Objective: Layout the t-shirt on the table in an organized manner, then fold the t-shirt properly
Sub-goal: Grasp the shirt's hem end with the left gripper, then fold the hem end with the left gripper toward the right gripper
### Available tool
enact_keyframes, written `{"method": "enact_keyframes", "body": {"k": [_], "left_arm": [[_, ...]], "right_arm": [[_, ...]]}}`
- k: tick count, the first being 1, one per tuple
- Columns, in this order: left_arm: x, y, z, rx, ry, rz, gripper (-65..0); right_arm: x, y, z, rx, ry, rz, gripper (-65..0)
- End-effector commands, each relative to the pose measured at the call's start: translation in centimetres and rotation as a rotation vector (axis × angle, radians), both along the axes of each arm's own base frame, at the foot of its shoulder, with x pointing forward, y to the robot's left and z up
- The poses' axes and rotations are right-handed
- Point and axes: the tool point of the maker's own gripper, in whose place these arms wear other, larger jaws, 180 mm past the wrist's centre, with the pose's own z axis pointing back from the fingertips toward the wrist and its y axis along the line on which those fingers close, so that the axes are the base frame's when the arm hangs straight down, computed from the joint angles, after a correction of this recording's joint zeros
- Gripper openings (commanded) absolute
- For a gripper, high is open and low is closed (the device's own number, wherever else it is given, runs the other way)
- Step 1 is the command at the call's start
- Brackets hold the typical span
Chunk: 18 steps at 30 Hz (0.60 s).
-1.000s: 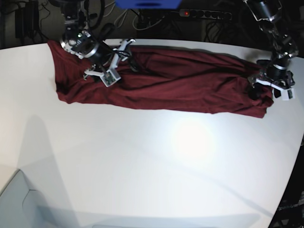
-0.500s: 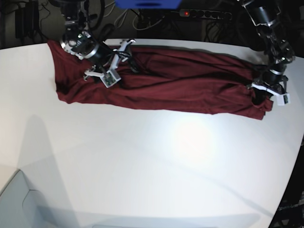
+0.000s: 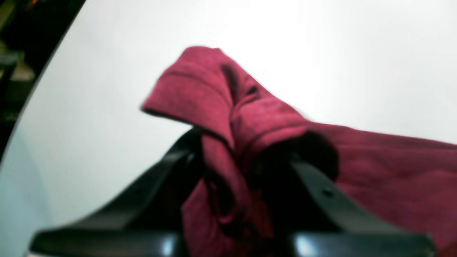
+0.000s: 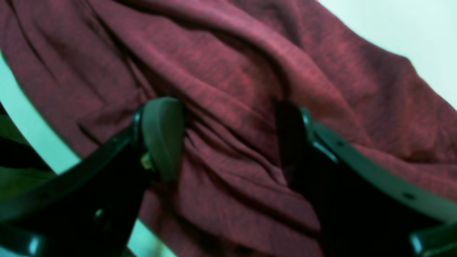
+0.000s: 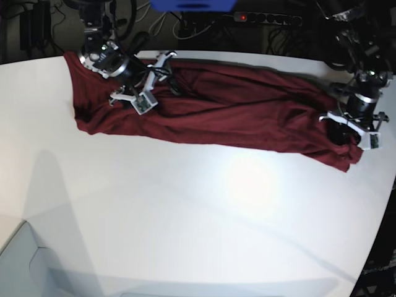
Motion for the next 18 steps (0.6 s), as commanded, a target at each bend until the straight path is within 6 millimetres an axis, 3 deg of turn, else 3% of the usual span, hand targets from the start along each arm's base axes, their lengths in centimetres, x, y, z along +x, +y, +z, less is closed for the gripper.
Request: {"method": "enact_keyframes", "body": {"k": [1, 9, 12, 18], "left_arm": [[0.2, 0.3, 1.8, 0.026, -0.052, 0.0, -64.9], [-1.1, -2.5, 4.6, 0.036, -0.121, -0.018, -64.9], [-1.0, -5.3, 4.6, -0.015, -0.137, -0.042, -64.9], [-0.2, -13.1, 1.6, -0.019, -0.048, -0.149, -64.9]], "right_arm": [[0.7, 0.2, 1.1, 0.029, -0.041, -0.007, -24.3], [0.7, 0.2, 1.1, 0.029, -0.04, -0.007, -24.3], [0.7, 0.2, 1.1, 0.03, -0.04, -0.008, -24.3], [0.7, 0.3, 1.1, 0.035, -0.038, -0.008, -24.3]]}}
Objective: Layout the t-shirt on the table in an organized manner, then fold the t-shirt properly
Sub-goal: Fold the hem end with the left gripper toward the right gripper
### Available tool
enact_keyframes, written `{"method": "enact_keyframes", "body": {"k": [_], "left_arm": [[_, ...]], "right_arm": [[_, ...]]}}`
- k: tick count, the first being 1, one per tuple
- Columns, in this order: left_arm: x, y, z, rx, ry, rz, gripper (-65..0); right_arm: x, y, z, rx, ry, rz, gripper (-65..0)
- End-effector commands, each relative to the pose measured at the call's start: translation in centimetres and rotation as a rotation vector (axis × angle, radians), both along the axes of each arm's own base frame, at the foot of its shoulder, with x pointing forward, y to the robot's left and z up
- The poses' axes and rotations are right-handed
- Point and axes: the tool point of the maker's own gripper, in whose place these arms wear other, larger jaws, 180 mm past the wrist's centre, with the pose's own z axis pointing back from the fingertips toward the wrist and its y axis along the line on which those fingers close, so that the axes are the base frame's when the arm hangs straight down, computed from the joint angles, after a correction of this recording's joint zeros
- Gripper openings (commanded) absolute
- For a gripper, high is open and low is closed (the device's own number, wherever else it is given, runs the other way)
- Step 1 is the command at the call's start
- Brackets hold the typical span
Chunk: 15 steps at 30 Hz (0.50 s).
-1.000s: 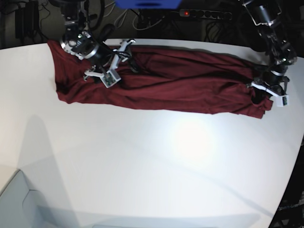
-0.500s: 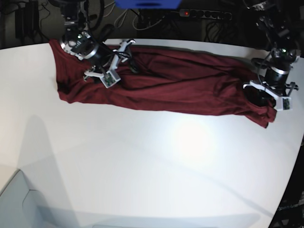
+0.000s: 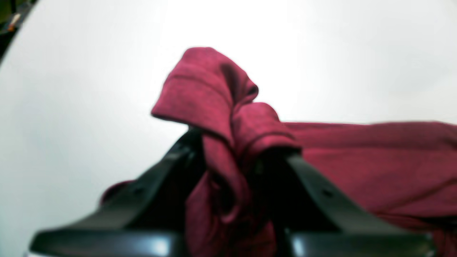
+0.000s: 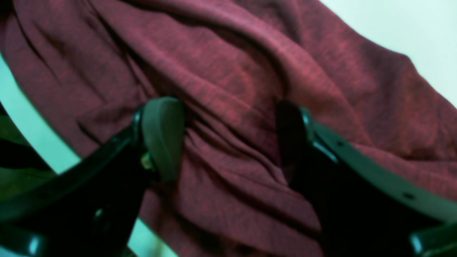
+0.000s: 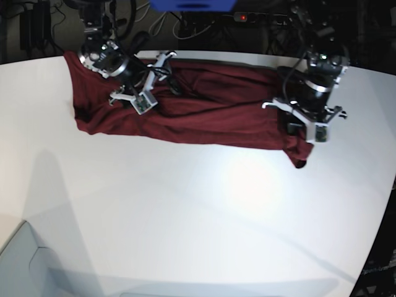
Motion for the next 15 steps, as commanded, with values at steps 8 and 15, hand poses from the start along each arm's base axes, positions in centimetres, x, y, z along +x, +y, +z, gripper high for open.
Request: {"method": "enact_keyframes", "body": {"k": [8, 15], "left_arm": [[-1.0, -10.6, -0.1, 0.043, -0.001, -0.225, -65.0], [-2.4, -14.2, -0.4, 0.094, -0.003, -0.299, -65.0]], "right_arm": [[0.8, 0.2, 1.1, 0.034, -0.04, -0.009, -24.3], [1.7, -0.7, 1.7, 0.023, -0.064, -0.031, -24.3]]}}
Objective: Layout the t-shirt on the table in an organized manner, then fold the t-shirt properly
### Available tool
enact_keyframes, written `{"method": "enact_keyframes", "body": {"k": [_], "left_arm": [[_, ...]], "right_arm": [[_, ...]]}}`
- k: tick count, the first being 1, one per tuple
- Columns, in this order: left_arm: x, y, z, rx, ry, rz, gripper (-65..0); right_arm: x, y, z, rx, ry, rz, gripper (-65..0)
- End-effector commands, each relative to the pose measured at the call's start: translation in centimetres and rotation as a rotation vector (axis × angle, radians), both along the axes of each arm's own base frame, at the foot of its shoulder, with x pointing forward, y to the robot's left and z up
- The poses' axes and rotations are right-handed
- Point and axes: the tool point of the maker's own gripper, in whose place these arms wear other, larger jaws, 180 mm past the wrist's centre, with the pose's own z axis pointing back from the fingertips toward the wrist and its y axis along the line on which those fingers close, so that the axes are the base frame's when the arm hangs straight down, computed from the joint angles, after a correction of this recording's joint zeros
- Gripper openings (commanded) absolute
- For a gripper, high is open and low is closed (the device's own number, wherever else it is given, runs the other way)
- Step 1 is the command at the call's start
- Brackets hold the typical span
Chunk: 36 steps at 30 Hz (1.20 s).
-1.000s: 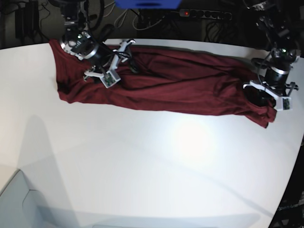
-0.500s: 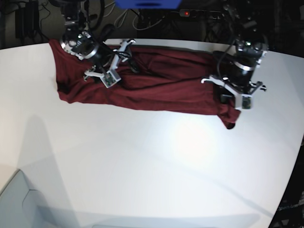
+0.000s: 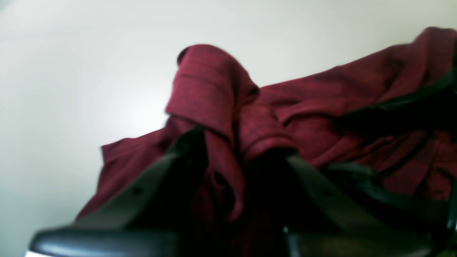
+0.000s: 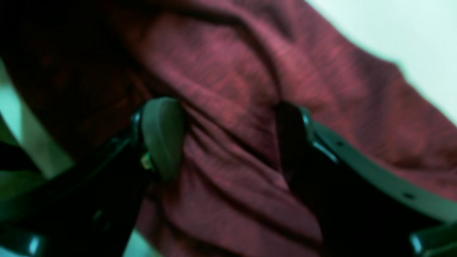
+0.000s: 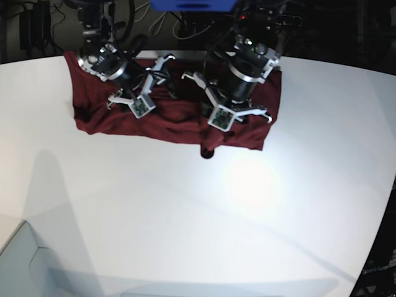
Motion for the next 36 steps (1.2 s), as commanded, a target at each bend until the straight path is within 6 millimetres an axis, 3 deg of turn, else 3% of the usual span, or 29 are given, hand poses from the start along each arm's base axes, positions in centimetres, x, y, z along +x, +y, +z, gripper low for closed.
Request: {"method": "enact_keyframes", "body": {"k": [1, 10, 16, 18, 20, 24, 27, 33, 36], "left_arm": [[0.3, 0.5, 0.7, 0.002, -0.027, 0.022, -65.0], [0.0, 0.0, -0.2, 0.021, -0.013, 0.011, -65.0], [-0.6, -1.6, -1.3, 0.015, 0.021, -0.036, -62.5], [-0.6, -2.3, -1.6, 0.012, 0.027, -0.056, -57.2], [-0.9, -3.0, -1.7, 0.019, 0.034, -0.078, -47.7], [-0.7, -2.5, -2.6, 0.097, 0.109, -0.078, -31.8], [-0.3, -2.6, -1.8, 0.147, 0.096, -0.084, -31.7], [0.9, -2.6, 2.5, 0.1, -0.036, -0.067, -31.8], [0.9, -2.9, 3.7, 0.079, -0.075, -0.08, -31.8]], "right_arm": [[0.7, 0.0, 1.2, 0.029, -0.043, -0.011, -24.3], [0.7, -0.3, 1.1, 0.026, -0.039, -0.018, -24.3], [0.6, -0.3, 1.1, 0.025, -0.037, -0.018, -24.3], [0.6, -0.3, 1.1, 0.025, -0.037, -0.018, -24.3], [0.6, -0.3, 1.0, 0.024, -0.037, -0.018, -24.3], [0.5, -0.3, 1.0, 0.022, -0.034, -0.018, -24.3], [0.5, -0.2, 1.0, 0.022, -0.034, -0.016, -24.3], [0.5, -0.2, 1.0, 0.022, -0.034, -0.016, -24.3], [0.5, -0.2, 1.0, 0.022, -0.034, -0.016, -24.3]]}}
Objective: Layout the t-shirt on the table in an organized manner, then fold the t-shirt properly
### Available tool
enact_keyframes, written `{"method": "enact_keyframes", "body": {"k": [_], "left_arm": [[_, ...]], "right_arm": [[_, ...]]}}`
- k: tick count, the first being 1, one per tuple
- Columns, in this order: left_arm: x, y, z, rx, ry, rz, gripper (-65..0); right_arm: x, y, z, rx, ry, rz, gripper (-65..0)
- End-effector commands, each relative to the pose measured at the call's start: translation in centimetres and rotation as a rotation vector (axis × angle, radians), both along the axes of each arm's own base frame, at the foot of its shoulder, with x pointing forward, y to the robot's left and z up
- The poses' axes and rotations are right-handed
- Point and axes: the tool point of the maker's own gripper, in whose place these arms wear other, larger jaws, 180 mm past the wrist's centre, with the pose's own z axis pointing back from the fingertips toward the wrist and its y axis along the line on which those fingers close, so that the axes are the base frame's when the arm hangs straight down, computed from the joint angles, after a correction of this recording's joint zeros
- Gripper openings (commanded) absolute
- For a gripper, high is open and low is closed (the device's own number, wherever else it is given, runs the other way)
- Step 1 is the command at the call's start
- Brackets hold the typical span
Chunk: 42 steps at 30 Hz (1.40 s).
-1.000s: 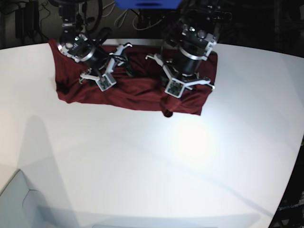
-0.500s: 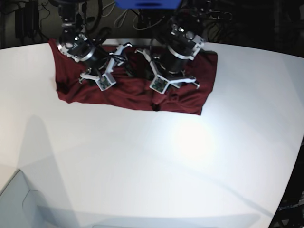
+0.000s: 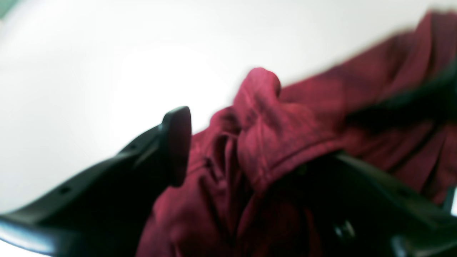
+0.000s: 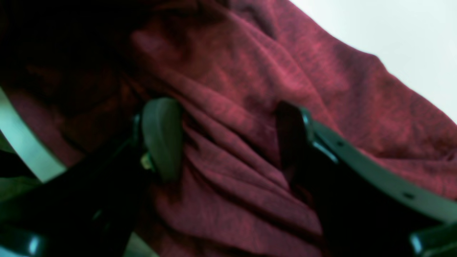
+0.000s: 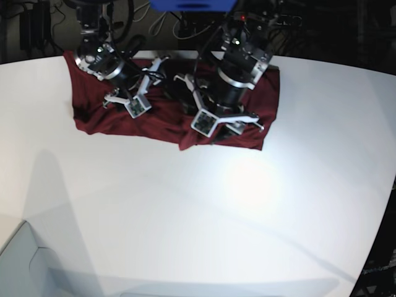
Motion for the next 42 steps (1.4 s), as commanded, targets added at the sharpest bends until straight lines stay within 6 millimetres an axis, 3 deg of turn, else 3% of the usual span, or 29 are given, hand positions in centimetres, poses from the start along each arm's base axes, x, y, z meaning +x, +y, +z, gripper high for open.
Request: {"method": "enact_keyframes", "body": {"k": [1, 7, 12, 16, 21, 25, 30, 35, 42], "left_arm": [[0.2, -0.5, 1.2, -0.028, -0.032, -0.007, -31.7], [0.1, -0.3, 0.5, 0.001, -0.019, -0.006, -31.7], [-1.5, 0.8, -2.0, 0.255, 0.041, -0.054, -31.7], [-2.5, -0.6, -1.7, 0.428, -0.056, -0.169, -31.7], [-2.4, -0.8, -0.9, 0.551, -0.148, -0.193, -31.7], [-2.4, -1.0, -1.7, 0.617, -0.181, -0.226, -31.7], [-2.4, -1.8, -0.9, 0.611, -0.251, -0.246, -31.1], [-0.7, -1.0, 3.0, 0.491, -0.42, -0.062, -19.0], [-2.5, -2.7, -0.9, 0.536, -0.356, -0.156, -16.8]], "right_arm": [[0.7, 0.2, 1.2, 0.028, -0.045, -0.005, -24.3], [0.7, 0.2, 1.2, 0.028, -0.045, -0.005, -24.3], [0.7, 0.2, 1.2, 0.028, -0.045, -0.005, -24.3], [0.7, 0.2, 1.2, 0.028, -0.045, -0.005, -24.3], [0.8, 0.2, 1.3, 0.031, -0.046, -0.006, -24.3], [0.8, 0.2, 1.3, 0.031, -0.046, -0.006, -24.3], [0.8, 0.2, 1.3, 0.031, -0.046, -0.006, -24.3], [0.2, 0.2, 1.0, 0.032, -0.033, -0.006, -24.3], [0.2, 0.2, 0.9, 0.03, -0.033, -0.006, -24.3]]}}
